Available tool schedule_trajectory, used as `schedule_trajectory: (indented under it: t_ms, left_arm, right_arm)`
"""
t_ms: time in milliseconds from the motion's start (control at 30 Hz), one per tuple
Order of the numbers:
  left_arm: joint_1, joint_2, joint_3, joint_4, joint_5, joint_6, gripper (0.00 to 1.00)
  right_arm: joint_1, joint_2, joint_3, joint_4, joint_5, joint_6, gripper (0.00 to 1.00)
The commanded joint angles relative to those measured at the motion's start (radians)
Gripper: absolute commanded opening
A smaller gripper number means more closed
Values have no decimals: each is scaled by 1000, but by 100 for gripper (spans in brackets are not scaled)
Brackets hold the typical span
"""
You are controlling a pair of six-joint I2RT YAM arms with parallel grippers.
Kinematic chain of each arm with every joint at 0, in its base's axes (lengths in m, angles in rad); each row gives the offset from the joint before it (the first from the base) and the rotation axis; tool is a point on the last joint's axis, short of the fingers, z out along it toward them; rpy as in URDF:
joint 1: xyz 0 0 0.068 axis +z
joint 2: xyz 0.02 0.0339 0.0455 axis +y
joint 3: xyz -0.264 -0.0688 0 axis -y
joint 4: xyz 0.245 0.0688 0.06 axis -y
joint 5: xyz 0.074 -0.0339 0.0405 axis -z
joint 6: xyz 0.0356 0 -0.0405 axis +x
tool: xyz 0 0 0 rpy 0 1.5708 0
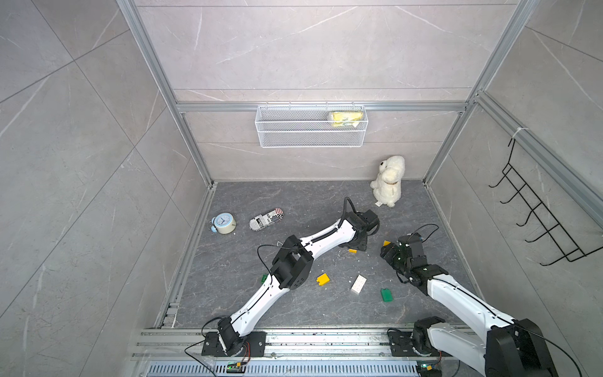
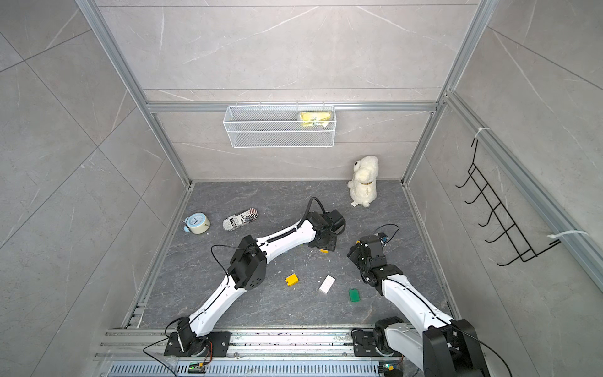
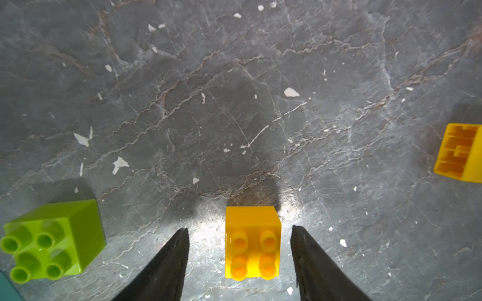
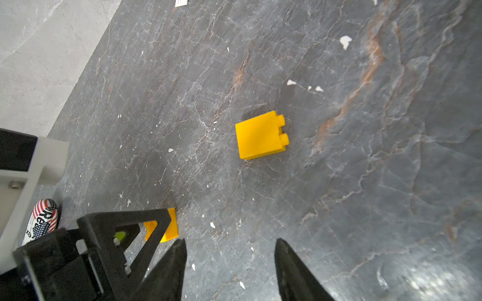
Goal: Assemble the letter h with lego
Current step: Pick up the lego brick from the center of the board.
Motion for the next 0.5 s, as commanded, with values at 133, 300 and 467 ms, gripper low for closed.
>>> schedule_trajectory:
  t_ms: [133, 300, 467]
  left_arm:
    - [-2, 30, 22, -22, 19, -9, 54]
    - [-5, 39, 22, -9, 32, -17, 44]
    - [-5, 24, 15, -12, 6, -23, 24]
  right_arm:
    - [-3, 14, -10, 15, -1, 9, 56]
    - [-3, 20, -9, 20, -1, 6, 55]
    - [-4, 25, -9, 30, -8, -2, 52]
